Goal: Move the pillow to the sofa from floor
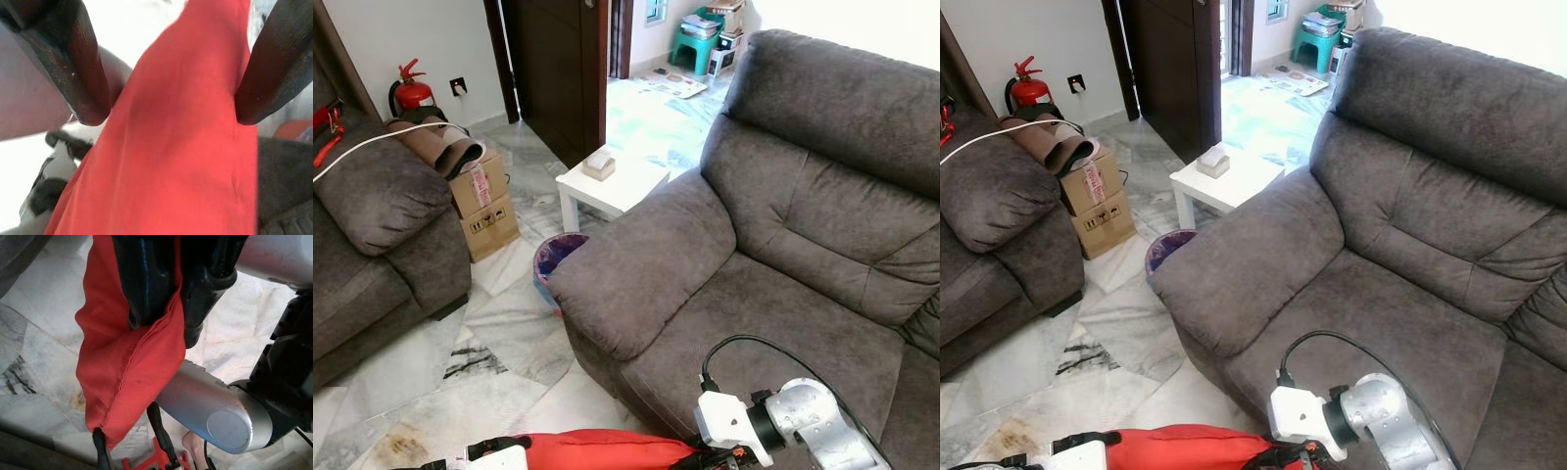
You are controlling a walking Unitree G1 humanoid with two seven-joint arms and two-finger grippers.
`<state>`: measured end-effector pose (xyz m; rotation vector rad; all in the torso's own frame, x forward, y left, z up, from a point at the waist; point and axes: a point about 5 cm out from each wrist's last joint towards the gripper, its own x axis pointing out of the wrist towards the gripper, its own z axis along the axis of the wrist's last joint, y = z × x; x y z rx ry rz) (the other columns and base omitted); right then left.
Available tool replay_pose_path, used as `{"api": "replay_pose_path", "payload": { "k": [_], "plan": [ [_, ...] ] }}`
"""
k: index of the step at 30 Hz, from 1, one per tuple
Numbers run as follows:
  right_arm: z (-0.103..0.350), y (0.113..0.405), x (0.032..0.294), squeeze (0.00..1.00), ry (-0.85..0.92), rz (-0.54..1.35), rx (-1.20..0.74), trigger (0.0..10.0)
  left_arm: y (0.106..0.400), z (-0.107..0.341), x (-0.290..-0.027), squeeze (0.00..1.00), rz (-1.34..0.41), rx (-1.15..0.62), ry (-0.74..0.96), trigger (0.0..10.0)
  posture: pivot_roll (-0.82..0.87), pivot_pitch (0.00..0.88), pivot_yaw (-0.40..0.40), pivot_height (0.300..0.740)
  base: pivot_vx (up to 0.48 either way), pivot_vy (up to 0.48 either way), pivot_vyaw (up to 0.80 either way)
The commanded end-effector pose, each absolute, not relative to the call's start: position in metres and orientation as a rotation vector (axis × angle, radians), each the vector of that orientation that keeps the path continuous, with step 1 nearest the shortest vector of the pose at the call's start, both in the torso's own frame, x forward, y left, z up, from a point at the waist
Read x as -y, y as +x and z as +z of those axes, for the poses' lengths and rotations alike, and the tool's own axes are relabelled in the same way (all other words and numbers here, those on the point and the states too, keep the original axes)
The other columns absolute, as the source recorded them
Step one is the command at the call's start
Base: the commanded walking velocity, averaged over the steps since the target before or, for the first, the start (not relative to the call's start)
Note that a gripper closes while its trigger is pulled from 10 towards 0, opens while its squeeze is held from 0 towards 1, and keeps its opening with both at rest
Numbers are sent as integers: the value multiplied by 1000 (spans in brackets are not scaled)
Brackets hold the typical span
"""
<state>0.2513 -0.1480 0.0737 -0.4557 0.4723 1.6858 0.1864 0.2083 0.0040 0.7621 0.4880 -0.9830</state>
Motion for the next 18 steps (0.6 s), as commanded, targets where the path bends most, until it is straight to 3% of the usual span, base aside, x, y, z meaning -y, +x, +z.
{"api": "replay_pose_path", "payload": {
  "k": [1,18],
  "plan": [
    [93,256,146,0,-440,1697,-356,10000,181,-2,-210,0,-985,-504,773,10000,175,87,-68,740,0,0,0],
    [108,252,148,0,-415,1701,-346,10000,193,-2,-221,0,-831,-451,807,10000,172,87,-72,740,0,0,0]
  ]
}}
